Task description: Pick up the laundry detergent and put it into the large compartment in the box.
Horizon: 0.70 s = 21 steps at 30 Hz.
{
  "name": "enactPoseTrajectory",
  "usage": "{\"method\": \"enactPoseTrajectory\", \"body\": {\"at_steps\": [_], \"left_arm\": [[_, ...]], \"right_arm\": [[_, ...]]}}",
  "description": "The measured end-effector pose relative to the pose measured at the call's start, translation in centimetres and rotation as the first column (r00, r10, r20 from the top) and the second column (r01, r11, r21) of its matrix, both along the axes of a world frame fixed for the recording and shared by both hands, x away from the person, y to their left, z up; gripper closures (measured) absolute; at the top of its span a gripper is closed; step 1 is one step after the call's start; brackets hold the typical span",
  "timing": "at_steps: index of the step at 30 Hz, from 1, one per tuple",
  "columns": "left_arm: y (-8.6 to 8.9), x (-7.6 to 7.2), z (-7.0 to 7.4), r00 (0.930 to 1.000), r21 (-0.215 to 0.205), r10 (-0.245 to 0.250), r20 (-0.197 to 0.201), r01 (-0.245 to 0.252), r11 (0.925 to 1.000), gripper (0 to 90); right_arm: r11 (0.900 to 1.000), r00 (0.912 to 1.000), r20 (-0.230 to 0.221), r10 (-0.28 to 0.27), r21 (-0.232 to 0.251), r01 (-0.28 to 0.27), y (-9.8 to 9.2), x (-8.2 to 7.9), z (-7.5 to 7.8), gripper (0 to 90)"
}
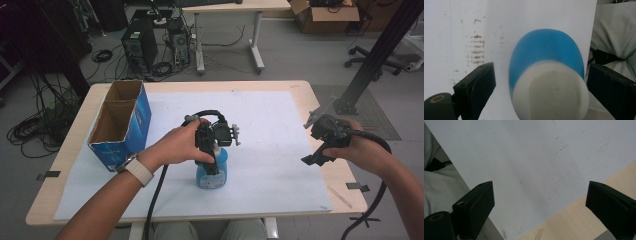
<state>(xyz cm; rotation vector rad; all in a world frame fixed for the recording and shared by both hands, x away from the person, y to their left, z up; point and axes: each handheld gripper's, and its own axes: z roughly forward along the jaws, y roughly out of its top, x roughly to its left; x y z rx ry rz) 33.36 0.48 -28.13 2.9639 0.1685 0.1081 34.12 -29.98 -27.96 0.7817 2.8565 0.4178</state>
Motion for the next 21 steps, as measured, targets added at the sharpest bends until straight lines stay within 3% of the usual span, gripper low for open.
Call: {"method": "enactPoseTrajectory", "body": {"at_steps": [21], "left_arm": [[0.13, 0.24, -0.22, 0.9999, -0.003, -0.01, -0.002, 0.01, 0.9999, 19.9]], "right_arm": [[1.0, 1.0, 0.002, -0.005, 0.001, 0.005, -0.24, -0.04, -0.02, 8.5]]}}
